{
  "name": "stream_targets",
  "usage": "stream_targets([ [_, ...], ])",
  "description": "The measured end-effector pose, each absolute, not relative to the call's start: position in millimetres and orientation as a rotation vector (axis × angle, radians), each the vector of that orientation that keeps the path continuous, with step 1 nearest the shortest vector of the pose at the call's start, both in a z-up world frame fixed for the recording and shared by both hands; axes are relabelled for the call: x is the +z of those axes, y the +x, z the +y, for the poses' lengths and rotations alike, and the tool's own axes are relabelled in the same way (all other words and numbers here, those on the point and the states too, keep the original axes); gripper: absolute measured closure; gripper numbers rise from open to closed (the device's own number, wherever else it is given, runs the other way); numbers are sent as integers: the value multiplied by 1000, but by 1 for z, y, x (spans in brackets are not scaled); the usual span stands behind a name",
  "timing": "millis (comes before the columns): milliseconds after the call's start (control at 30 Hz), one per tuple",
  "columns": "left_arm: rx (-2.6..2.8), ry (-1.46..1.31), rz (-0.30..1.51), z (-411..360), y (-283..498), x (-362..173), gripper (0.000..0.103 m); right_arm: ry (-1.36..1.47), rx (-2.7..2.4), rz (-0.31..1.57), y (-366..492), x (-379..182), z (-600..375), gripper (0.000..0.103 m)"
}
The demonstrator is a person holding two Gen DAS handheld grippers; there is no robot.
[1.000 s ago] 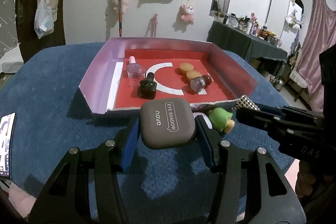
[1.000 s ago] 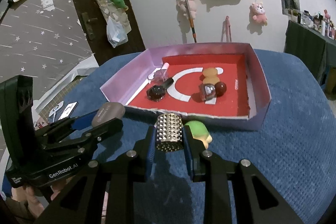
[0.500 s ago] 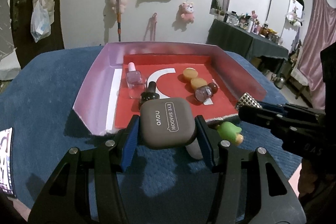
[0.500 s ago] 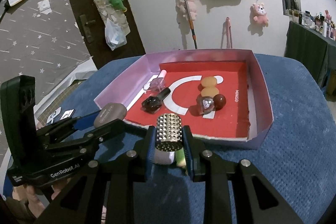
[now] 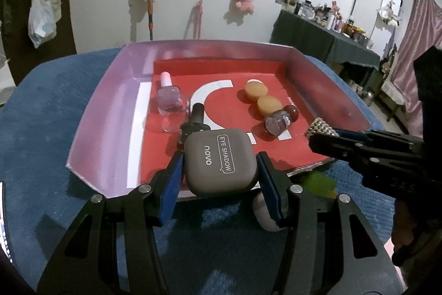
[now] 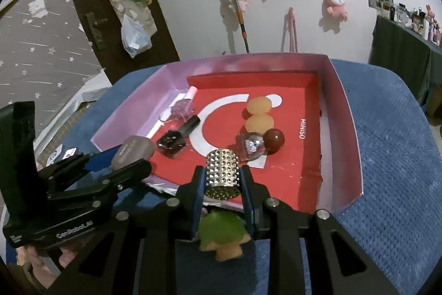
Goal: Organize rigid objects
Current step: 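Carry the grey eye shadow compact and studded silver cylinder with both grippers into the box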
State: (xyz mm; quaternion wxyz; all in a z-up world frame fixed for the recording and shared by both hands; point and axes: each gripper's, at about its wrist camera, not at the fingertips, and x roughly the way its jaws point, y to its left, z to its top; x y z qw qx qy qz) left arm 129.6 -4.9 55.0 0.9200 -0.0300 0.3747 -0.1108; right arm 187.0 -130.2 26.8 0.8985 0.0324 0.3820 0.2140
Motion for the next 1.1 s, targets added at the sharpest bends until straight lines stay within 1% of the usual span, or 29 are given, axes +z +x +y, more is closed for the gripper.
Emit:
stream_targets([
  [367, -261, -55, 865, -11, 156, 36, 53, 55, 455, 877, 211, 8, -123, 76],
  [767, -239, -64, 873, -6, 171, 31, 53, 50, 459, 926, 229, -6, -115, 76],
  [1100, -168, -65, 858, 8, 184, 28, 53, 39, 420, 914, 238, -9, -118, 76],
])
